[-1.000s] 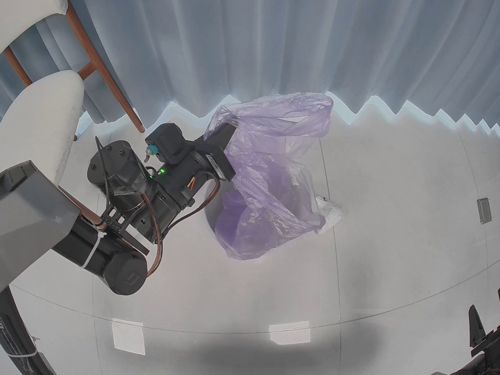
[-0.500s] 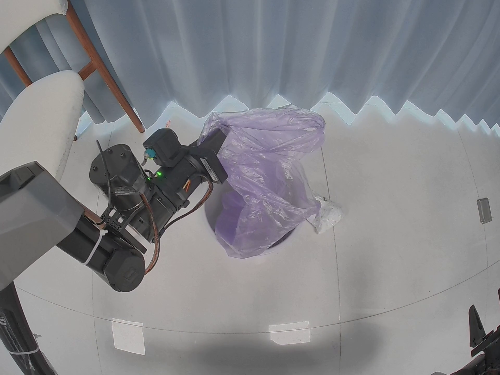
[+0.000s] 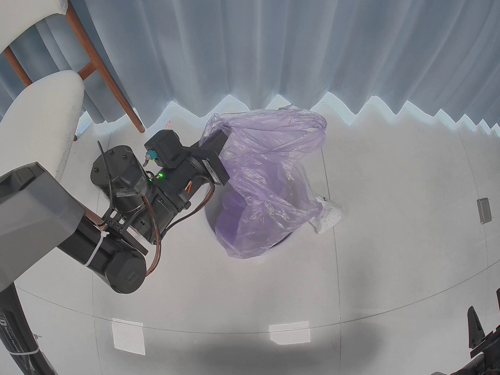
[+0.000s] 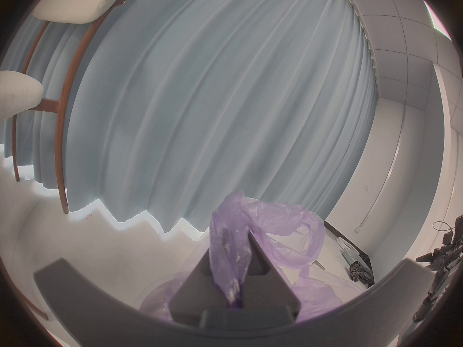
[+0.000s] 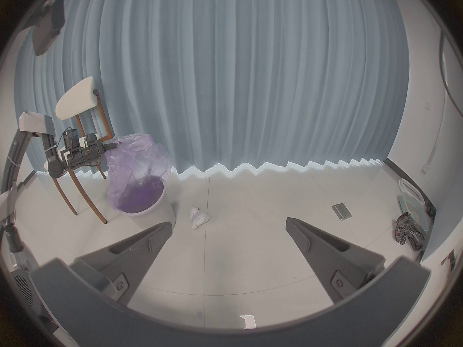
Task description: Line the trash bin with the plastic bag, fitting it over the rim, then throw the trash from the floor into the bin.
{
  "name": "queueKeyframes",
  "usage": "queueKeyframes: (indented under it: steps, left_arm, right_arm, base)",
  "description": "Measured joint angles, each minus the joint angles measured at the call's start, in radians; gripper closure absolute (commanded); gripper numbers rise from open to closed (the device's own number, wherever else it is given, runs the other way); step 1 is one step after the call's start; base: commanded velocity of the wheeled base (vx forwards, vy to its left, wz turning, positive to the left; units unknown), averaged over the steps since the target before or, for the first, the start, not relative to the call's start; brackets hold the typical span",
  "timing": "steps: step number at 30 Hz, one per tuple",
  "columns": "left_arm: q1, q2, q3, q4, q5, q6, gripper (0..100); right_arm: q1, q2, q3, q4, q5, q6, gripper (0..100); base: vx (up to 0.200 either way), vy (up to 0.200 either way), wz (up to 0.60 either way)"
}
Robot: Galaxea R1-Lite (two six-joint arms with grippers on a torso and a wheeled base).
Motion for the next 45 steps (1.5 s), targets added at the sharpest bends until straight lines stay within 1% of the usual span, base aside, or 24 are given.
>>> queueKeyframes:
  steps: [13,19,21,24,28,31,36,40,45]
  left_arm:
    - [0.000,-0.004,0.000,0.000,-0.001,0.000,100]
    - [-0.003,-0.009,0.000,0.000,-0.001,0.000,100]
    - [-0.004,-0.011,0.000,0.000,-0.001,-0.001,100]
    - [-0.005,-0.012,0.000,0.000,-0.001,-0.001,100]
    - [-0.006,-0.013,0.001,0.000,-0.001,0.000,100]
    - [-0.006,-0.013,0.001,0.000,-0.001,0.000,100]
    - [-0.006,-0.013,0.002,0.000,-0.001,0.001,100]
    - [-0.006,-0.013,0.002,0.000,-0.001,0.001,100]
    - [-0.006,-0.014,0.001,0.000,0.000,0.000,100]
  right_arm:
    - [-0.001,0.000,0.000,-0.010,-0.009,-0.003,0]
    - [-0.002,0.000,0.000,-0.126,0.009,-0.014,0]
    - [-0.002,0.000,0.000,-0.127,0.027,-0.003,0]
    - [-0.001,0.000,0.000,-0.120,0.075,0.019,0]
    - [0.000,0.000,0.000,-0.116,0.102,0.088,0]
    - [0.001,0.000,-0.008,-0.113,0.133,0.165,0]
    - [0.005,0.040,-0.077,-0.110,0.178,0.314,0]
    - [0.007,0.115,-0.119,-0.104,0.212,0.367,0]
    - [0.009,0.229,-0.139,-0.099,0.324,0.422,0]
  base:
    - [0.000,0.000,0.00]
    - [0.000,0.000,0.00]
    - [0.000,0.000,0.00]
    - [0.000,0.000,0.00]
    - [0.000,0.000,0.00]
    - [0.000,0.000,0.00]
    - [0.000,0.000,0.00]
    - [0.000,0.000,0.00]
    - [0.000,0.000,0.00]
